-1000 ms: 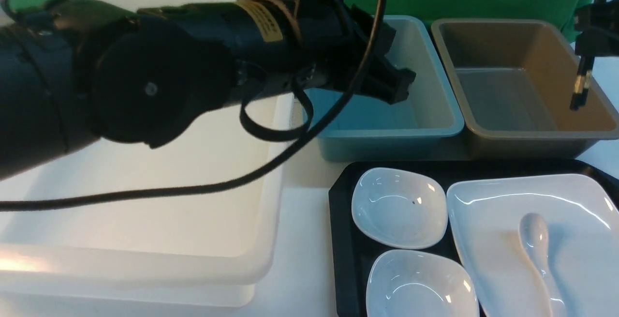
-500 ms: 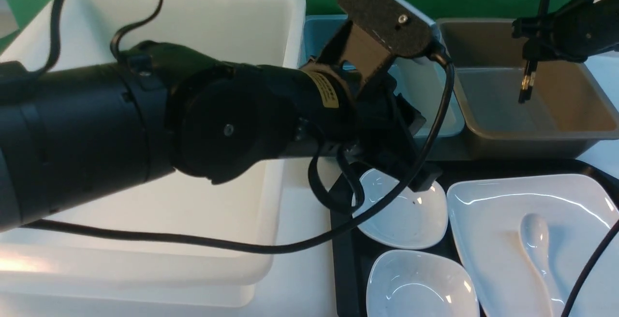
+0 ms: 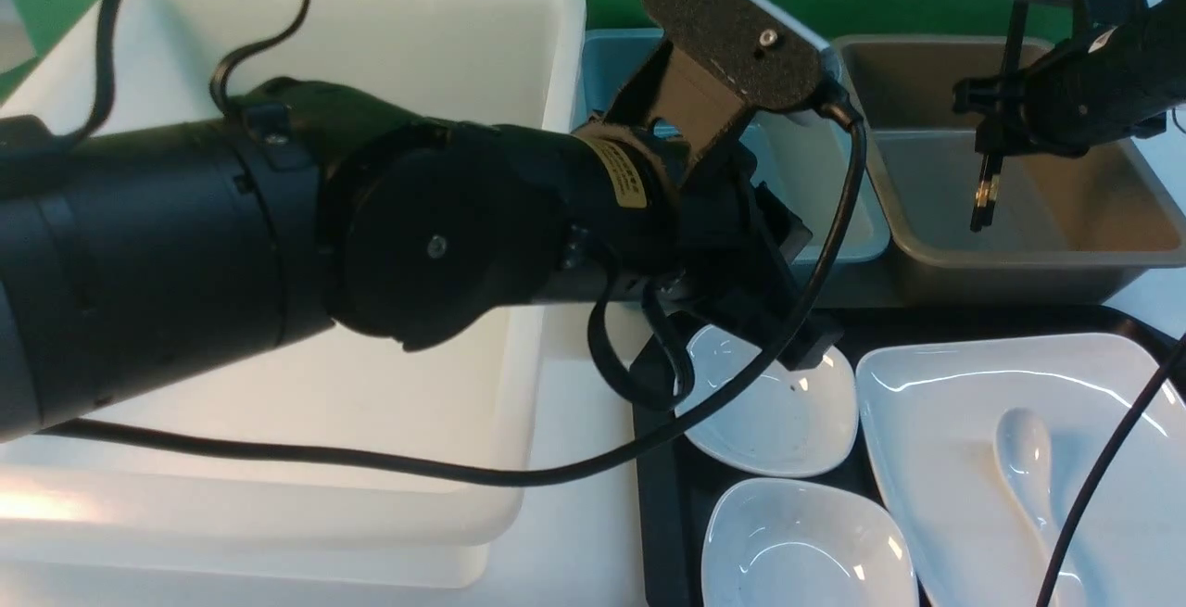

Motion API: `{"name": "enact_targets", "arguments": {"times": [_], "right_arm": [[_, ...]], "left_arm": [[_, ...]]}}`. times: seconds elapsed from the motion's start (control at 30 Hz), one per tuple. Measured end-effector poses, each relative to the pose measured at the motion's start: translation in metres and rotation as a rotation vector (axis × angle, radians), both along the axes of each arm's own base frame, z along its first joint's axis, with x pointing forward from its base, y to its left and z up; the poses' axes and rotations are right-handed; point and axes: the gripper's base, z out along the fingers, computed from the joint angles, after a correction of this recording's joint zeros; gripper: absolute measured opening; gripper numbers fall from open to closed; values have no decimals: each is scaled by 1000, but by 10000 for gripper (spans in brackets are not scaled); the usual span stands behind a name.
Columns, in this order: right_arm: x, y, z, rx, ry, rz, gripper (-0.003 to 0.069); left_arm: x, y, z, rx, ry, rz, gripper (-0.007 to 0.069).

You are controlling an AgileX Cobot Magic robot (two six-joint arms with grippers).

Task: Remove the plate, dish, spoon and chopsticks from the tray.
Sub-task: Use the right arm to put the chopsticks into the small storage box on the right, then use the right arm to grab a soup spoon from the plate

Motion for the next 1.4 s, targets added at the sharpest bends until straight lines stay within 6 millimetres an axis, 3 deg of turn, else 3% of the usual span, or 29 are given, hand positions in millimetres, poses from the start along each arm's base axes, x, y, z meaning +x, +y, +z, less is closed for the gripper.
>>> {"name": "enact_targets", "arguments": {"times": [0.2,0.27,0.4,0.5,0.6,0.73,0.83,0.97,1.13,1.23,1.27,1.3,1.4], "right_arm": [[0,0,-11,1,52,6,175],[-2,1,-13,3,78,11,221],[-9,2,-9,7,137,24,388],[-24,3,12,10,176,42,444],[-43,4,41,6,199,68,402],[-87,5,90,-15,236,137,172],[-118,6,108,-15,257,150,56],[-160,6,99,-7,325,149,73],[-205,8,49,4,450,132,267],[-220,16,14,-10,474,149,385],[-220,17,12,-11,464,149,389],[-226,23,-6,-20,474,166,414],[-230,29,-28,-28,487,179,425]], "left_arm": [[0,0,0,5,1,-1,1],[0,0,-1,9,7,-2,1],[-1,1,-2,9,27,3,1],[-2,1,-3,13,42,6,1],[-2,1,-4,13,61,12,1],[-4,2,-6,33,90,11,1],[-6,3,-8,56,112,4,1],[-10,8,-3,64,126,3,1],[-20,17,8,75,140,-4,1],[-25,21,8,111,176,-14,1],[-25,22,8,113,178,-15,1],[-27,23,5,142,205,-22,1],[-30,25,2,180,235,-31,1]]}}
